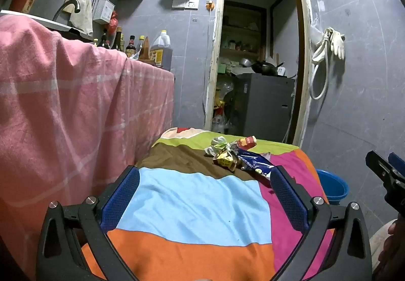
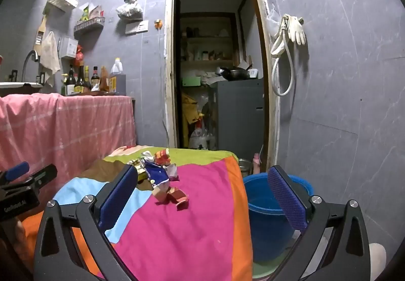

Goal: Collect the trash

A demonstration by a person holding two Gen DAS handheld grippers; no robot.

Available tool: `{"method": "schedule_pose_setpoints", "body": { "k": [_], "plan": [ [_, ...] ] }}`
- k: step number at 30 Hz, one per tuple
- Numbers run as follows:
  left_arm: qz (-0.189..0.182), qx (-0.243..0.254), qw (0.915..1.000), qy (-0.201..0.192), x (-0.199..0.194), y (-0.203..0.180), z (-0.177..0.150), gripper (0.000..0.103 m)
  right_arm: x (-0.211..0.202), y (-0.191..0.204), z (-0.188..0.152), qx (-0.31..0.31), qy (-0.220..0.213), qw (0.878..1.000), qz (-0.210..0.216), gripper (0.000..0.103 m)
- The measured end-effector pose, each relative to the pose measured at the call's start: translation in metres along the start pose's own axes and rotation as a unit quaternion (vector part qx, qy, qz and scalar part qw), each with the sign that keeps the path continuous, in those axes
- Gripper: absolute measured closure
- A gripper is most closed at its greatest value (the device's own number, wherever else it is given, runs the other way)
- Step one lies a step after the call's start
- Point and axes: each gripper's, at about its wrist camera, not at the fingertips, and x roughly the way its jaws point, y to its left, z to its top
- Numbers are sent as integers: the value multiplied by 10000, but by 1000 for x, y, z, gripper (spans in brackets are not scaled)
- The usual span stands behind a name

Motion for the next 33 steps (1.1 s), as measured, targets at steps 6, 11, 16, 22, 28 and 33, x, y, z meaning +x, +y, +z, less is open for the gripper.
{"method": "schedule_pose_setpoints", "body": {
  "k": [6,11,16,22,28,33],
  "plan": [
    [11,13,10000,8,0,0,0,2,0,0,0,-9,-4,10000,13,0],
    [19,3,10000,3,0,0,0,2,0,-1,0,6,27,10000,22,0],
    [17,-2,10000,5,0,0,0,2,1,1,-1,2,46,10000,25,0],
    [16,-10,10000,10,0,0,0,2,1,2,0,-6,59,10000,35,0],
    [15,-8,10000,15,0,0,0,2,1,1,-2,-17,61,10000,34,0],
    [14,-12,10000,17,0,0,0,2,1,1,-1,-15,65,10000,33,0]
  ]
}}
